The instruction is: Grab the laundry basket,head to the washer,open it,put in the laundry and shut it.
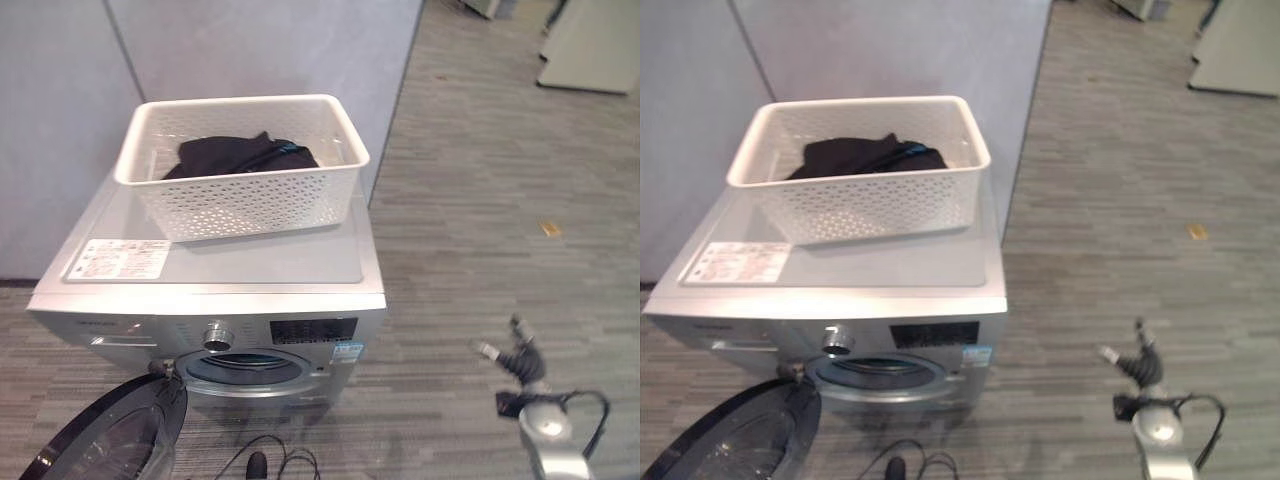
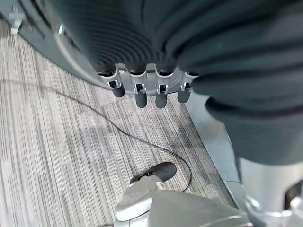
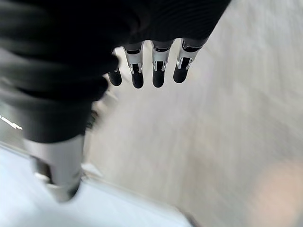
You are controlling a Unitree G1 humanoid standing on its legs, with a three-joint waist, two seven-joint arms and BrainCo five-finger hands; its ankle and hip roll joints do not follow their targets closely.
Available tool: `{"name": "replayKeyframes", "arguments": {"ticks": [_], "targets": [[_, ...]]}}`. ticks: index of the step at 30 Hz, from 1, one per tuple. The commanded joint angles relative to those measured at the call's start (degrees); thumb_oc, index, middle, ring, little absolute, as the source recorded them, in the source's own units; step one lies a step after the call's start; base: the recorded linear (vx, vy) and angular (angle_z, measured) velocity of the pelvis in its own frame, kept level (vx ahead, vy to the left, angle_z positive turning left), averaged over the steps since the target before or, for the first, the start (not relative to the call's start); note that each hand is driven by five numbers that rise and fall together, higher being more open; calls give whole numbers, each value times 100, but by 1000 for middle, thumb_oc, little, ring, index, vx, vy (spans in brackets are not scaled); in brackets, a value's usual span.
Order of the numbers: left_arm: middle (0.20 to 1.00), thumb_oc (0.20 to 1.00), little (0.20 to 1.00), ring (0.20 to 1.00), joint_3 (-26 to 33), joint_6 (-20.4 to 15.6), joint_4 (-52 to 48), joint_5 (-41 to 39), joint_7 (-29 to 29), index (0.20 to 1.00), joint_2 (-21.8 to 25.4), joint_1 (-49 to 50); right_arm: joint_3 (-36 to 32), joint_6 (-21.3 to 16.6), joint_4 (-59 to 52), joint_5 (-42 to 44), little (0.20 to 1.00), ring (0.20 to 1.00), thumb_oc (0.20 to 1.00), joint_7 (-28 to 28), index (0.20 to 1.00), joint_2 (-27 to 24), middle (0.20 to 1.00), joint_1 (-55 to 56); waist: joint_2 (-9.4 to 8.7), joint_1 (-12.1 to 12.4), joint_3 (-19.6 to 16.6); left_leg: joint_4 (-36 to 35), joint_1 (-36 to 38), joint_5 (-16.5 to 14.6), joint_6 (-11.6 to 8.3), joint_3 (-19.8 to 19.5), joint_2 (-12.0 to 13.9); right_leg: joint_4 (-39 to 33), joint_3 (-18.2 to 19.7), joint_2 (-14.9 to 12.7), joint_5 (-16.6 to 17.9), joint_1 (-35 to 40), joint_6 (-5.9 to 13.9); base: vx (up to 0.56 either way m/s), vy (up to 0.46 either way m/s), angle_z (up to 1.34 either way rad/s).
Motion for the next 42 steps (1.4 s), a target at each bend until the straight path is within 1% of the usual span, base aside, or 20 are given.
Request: {"name": "replayKeyframes", "arguments": {"ticks": [1, 3, 5, 9, 11, 12, 14, 16, 17, 19, 22, 23, 24, 26, 31, 32, 35, 37, 39, 42], "targets": [[1000, 1000, 1000, 1000, 41, -91, 462, 228, 145, 1000, 129, -276, -227, -445, -698, -746, 1000, 1000, 1000, -585, 1000, -509, 1000, -708, -186, 285, -30, 1124, -473, -789, 288, -368, 93, 1017, 243, -587, -228, -208, 434, 56, 213, -34], [1000, 1000, 1000, 1000, 13, -94, 448, 274, 155, 1000, 143, -292, -165, -431, -760, -855, 1000, 1000, 1000, -602, 1000, -650, 1000, -927, -212, 348, -22, 1133, -434, -846, 348, -359, 17, 1096, 289, -646, -214, -246, 471, 52, 187, -39], [1000, 1000, 1000, 1000, -107, -111, 419, 392, 144, 1000, 199, -319, 11, -409, -866, -932, 1000, 1000, 1000, -538, 1000, -1025, 1000, -1373, -315, 509, -19, 1106, -273, -981, 480, -364, -211, 1355, 287, -803, -73, -281, 563, 66, 196, -20], [1000, 1000, 1000, 1000, -483, -93, 424, 623, 62, 1000, 377, -418, 493, -392, -538, -605, 1000, 1000, 1000, -268, 1000, -1784, 1000, -2207, -510, 759, -22, 879, 39, -892, 728, -556, -649, 2363, 258, -1101, 747, -476, 574, 82, 225, 3], [1000, 1000, 1000, 1000, -685, -82, 421, 669, 7, 1000, 420, -476, 650, -360, -365, -410, 1000, 1000, 1000, -221, 1000, -1989, 1000, -2525, -474, 770, 26, 744, 196, -864, 835, -822, -756, 3038, 406, -988, 863, -676, 442, 91, 170, 54], [1000, 1000, 1000, 1000, -681, -82, 422, 668, 6, 1000, 414, -486, 659, -366, -350, -405, 1000, 1000, 1000, -224, 1000, -2000, 1000, -2547, -464, 767, 25, 733, 177, -829, 834, -822, -751, 3036, 408, -982, 889, -700, 438, 98, 171, 71], [1000, 1000, 1000, 1000, -976, -92, 456, 795, -54, 1000, 499, -555, 1027, -378, -64, -165, 1000, 1000, 1000, -142, 1000, -2262, 1000, -3253, -450, 831, 23, 527, 390, -797, 880, -1053, -860, 3387, 445, -868, 763, -937, 367, 119, 151, 65], [1000, 1000, 1000, 1000, -1070, -89, 502, 744, -82, 1000, 500, -593, 1271, -423, 129, 215, 1000, 1000, 1000, -94, 1000, -2380, 1000, -3756, -403, 816, 18, 405, 482, -797, 845, -1170, -849, 3084, 337, -798, 552, -1081, 334, 145, 5, 41], [1000, 1000, 1000, 1000, -1118, -91, 573, 666, -98, 1000, 544, -647, 1519, -398, 343, 446, 1000, 1000, 1000, 1, 1000, -2623, 1000, -4323, -378, 770, 35, 370, 541, -818, 785, -1291, -851, 2513, 318, -723, 395, -1280, 359, 141, -52, 47], [1000, 1000, 1000, 1000, -1114, -104, 651, 623, -113, 1000, 558, -659, 1829, -361, 577, 611, 1000, 1000, 1000, 115, 1000, -2815, 1000, -4830, -406, 673, 63, 374, 623, -907, 722, -1415, -882, 1792, 469, -674, 510, -1368, 444, 124, -49, 49], [1000, 1000, 1000, 1000, -1056, -106, 734, 600, -144, 1000, 575, -671, 2199, -310, 789, 927, 1000, 1000, 1000, 394, 1000, -2995, 1000, -5231, -455, 570, 102, 405, 705, -1003, 682, -1514, -926, 1360, 704, -597, 766, -1328, 549, 105, -50, 72], [1000, 1000, 1000, 1000, -1059, -108, 794, 581, -203, 1000, 623, -659, 2529, -216, 869, 1210, 1000, 1000, 1000, 761, 1000, -3197, 1000, -5483, -547, 519, 107, 453, 727, -1037, 661, -1602, -987, 1307, 944, -518, 936, -1364, 593, 60, -27, 71], [1000, 1000, 1000, 1000, -1077, -108, 853, 595, -259, 1000, 664, -644, 2757, -173, 891, 1351, 1000, 1000, 1000, 1035, 1000, -3297, 1000, -5576, -636, 504, 93, 479, 722, -1049, 642, -1682, -1030, 1226, 1083, -449, 843, -1288, 560, 70, -48, 68], [1000, 1000, 1000, 1000, -1022, -114, 969, 576, -364, 1000, 651, -519, 3319, -89, 999, 1783, 1000, 1000, 1000, 1614, 1000, -3430, 1000, -5898, -772, 434, -30, 372, 841, -1054, 595, -1723, -991, 1185, 1104, -371, 806, -1172, 567, 101, -84, 47], [1000, 1000, 1000, 1000, -808, -116, 998, 363, -494, 1000, 560, -283, 4454, 53, 820, 2555, 1000, 1000, 1000, 2513, 1000, -4189, 1000, -6670, -858, 416, -275, 141, 978, -1018, 476, -1733, -737, 923, 861, -308, 753, -1014, 538, 82, -88, 7], [1000, 1000, 1000, 1000, -789, -138, 943, 269, -521, 1000, 524, -237, 4941, 76, 657, 2701, 1000, 1000, 1000, 2821, 1000, -4504, 1000, -6990, -914, 425, -315, 102, 983, -990, 426, -1751, -648, 875, 792, -257, 708, -977, 515, 43, -100, -2], [1000, 1000, 1000, 1000, -906, -192, 694, 138, -631, 1000, 368, -157, 5862, 159, 514, 3030, 1000, 1000, 1000, 3220, 1000, -4869, 1000, -7680, -944, 445, -376, 21, 974, -949, 349, -1811, -501, 825, 685, -210, 634, -933, 475, 27, -79, 5], [1000, 1000, 1000, 1000, -1071, -259, 520, -3, -691, 1000, 280, -96, 6668, 172, 705, 3030, 1000, 1000, 1000, 3352, 1000, -4848, 1000, -8401, -946, 476, -395, -52, 949, -894, 292, -1816, -385, 786, 593, -167, 579, -916, 441, 0, -58, 8], [1000, 1000, 1000, 1000, -1152, -276, 451, -81, -706, 1000, 255, -102, 7019, 183, 823, 2944, 1000, 1000, 1000, 3403, 1000, -4680, 1000, -8752, -961, 512, -394, -82, 924, -861, 245, -1858, -314, 754, 522, -146, 541, -885, 406, 7, -45, 17], [1000, 1000, 1000, 1000, -1265, -271, 406, -87, -729, 1000, 196, -89, 7097, 233, 1036, 2844, 1000, 1000, 1000, 3451, 1000, -4377, 1000, -8808, -952, 576, -370, -82, 829, -813, 194, -1927, -252, 707, 424, -138, 505, -852, 357, 2, -29, 12]]}}
